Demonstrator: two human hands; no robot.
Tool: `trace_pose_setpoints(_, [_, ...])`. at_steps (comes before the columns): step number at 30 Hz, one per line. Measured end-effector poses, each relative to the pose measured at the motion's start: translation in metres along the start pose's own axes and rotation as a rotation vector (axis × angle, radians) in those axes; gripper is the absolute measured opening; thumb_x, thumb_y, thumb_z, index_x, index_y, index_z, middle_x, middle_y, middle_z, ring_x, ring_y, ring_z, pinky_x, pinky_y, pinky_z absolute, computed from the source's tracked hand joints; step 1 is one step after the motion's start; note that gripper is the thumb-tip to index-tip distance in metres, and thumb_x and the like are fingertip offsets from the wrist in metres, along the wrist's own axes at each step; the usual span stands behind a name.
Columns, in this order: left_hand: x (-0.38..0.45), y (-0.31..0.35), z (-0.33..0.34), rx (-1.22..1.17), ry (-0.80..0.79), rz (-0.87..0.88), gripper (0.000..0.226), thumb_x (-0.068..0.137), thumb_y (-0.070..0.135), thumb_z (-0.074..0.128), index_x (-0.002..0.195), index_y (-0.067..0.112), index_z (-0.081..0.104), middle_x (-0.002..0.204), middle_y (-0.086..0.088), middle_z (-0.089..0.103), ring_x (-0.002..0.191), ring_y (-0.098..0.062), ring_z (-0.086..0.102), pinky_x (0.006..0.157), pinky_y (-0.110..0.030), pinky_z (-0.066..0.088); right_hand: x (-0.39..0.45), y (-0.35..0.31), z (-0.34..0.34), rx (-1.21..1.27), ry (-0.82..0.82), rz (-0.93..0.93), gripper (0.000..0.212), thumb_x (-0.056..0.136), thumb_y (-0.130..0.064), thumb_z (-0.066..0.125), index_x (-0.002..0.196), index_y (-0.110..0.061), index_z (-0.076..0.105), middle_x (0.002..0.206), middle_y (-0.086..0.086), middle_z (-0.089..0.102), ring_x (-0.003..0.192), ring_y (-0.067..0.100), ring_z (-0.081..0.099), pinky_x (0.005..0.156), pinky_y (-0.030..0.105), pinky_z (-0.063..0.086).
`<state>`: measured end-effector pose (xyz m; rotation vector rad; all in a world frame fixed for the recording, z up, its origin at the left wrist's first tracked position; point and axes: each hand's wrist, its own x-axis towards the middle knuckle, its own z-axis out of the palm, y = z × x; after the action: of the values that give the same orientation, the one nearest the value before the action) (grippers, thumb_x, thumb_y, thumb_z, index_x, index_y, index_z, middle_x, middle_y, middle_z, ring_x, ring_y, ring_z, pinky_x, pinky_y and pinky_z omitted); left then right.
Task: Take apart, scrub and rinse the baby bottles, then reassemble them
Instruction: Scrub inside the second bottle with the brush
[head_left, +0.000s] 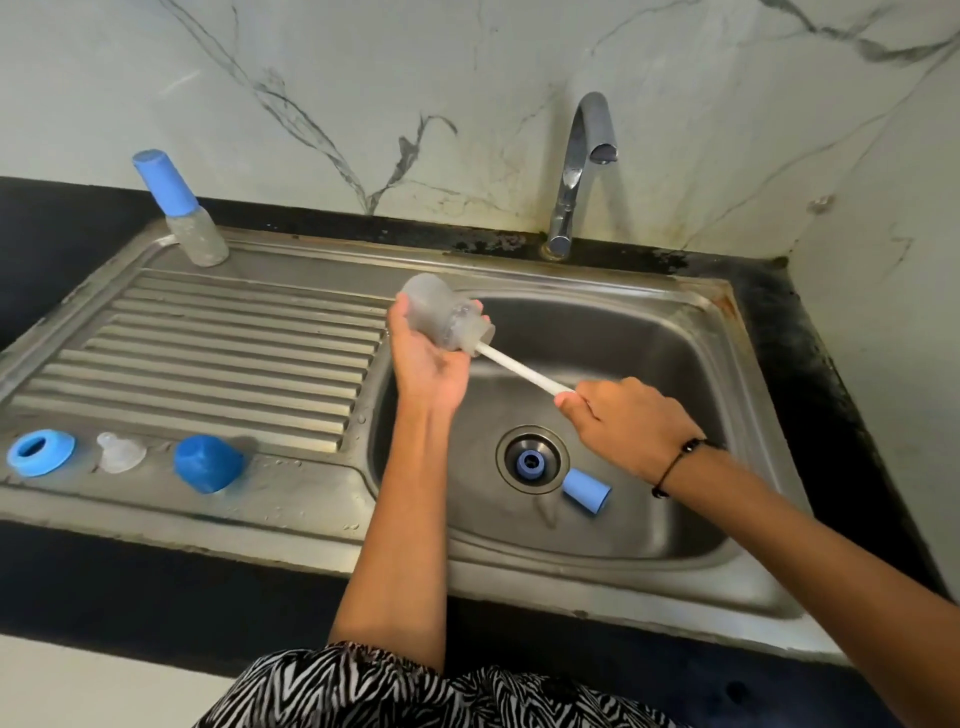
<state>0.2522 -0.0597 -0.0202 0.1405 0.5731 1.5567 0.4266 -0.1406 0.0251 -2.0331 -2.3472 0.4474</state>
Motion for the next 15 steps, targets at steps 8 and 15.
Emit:
trace_pose_setpoints(8, [0.0, -0.004, -0.006, 0.004, 0.164, 0.102, 0.049, 0.089, 0.038, 0.059, 0.126, 0.005, 0.049, 0.099, -0.01, 0.055, 0.083, -0.018, 0.062, 0.06, -0.032, 0.057, -0.024, -0.003, -0.01, -0.388, 0.24, -0.095, 0.034, 0.1, -0.045, 0.023, 0.106, -0.018, 0.044, 0.094, 0.002, 0.066, 0.085, 0.03, 0.063, 0.058, 0.029, 0.031])
trace_pose_setpoints(15, [-0.004, -0.001, -0.008, 0.013, 0.014, -0.066, 0.045, 0.094, 0.045, 0.046, 0.117, 0.006, 0.049, 0.103, -0.017, 0.057, 0.092, -0.035, 0.063, 0.084, -0.045, 0.053, 0.003, -0.017, 0.017, -0.246, 0.139, -0.034, 0.035, 0.1, -0.041, 0.028, 0.104, -0.015, 0.051, 0.099, 0.006, 0.065, 0.089, 0.031, 0.061, 0.063, 0.031, 0.035])
